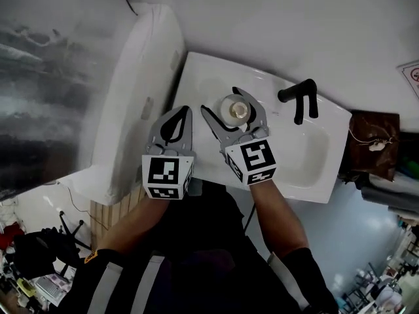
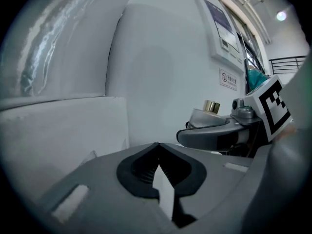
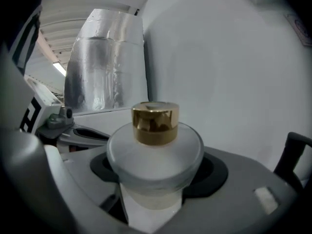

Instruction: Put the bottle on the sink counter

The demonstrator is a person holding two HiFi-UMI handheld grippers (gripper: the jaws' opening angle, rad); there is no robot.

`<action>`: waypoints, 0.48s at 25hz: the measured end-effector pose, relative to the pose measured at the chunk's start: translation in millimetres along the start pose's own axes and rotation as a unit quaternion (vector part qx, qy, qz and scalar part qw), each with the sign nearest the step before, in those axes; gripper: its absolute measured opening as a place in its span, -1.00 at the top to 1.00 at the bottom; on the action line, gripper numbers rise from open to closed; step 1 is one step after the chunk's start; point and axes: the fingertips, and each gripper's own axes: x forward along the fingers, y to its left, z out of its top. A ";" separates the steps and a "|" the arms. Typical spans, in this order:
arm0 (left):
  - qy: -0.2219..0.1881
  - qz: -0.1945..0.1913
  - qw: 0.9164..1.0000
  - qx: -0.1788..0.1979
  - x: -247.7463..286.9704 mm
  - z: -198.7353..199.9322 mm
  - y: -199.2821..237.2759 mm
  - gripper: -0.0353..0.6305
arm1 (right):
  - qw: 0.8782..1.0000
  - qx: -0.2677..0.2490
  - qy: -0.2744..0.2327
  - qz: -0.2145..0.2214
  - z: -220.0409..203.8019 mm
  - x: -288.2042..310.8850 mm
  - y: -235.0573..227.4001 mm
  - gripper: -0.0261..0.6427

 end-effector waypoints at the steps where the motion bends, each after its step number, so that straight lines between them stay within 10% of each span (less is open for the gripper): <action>1: 0.004 0.006 1.000 -0.003 5.6 -1.6 3.2 0.89 | 1.000 -0.001 0.001 0.005 -1.4 7.3 -4.0 -0.08; 12: 0.043 0.062 0.997 -0.027 55.5 -33.8 31.4 0.88 | 0.998 -0.029 0.032 0.037 -34.9 75.2 -29.9 -0.08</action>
